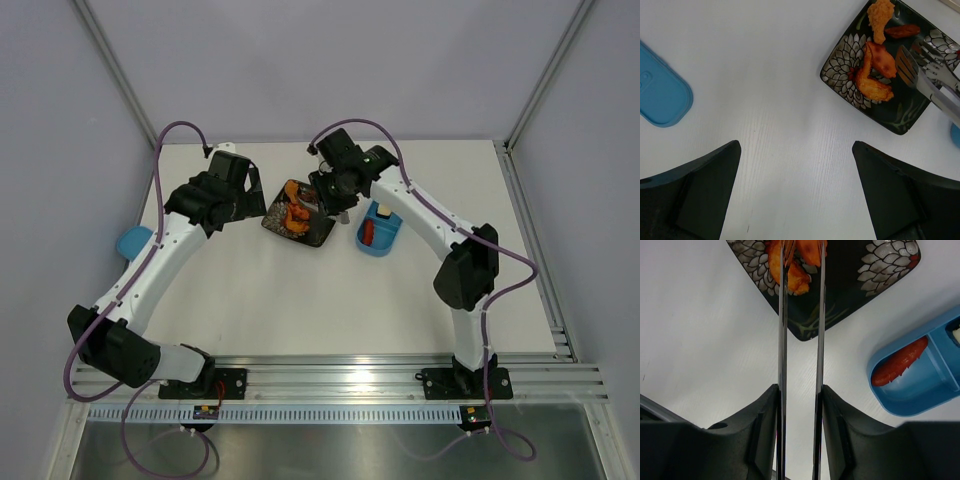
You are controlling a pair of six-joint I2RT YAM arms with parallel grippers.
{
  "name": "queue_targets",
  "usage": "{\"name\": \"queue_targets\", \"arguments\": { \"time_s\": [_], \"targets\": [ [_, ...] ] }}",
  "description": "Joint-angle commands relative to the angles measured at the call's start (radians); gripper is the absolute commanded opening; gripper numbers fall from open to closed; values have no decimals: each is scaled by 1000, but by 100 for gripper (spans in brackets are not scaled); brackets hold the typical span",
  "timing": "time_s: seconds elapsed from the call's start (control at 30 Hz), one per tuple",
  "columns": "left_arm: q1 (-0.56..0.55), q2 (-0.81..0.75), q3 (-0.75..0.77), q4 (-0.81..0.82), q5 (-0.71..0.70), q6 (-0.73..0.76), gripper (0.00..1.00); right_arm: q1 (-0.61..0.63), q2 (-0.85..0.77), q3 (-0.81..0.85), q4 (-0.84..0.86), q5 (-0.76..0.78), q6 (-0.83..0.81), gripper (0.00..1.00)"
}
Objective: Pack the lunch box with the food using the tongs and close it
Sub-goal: Adjust the fake food on the plate, then pick up the fake food from the plate.
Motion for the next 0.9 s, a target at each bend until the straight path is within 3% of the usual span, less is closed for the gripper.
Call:
{"name": "queue_targets", "arguments": {
  "time_s": [0.0,0.87],
  "targets": [
    [4,-3,39,37,-2,-1,99,7,43,71,-14,-3,-18,45],
    [4,20,56,40,4,-1,99,7,151,112,-20,5,-94,51]
  ]
}}
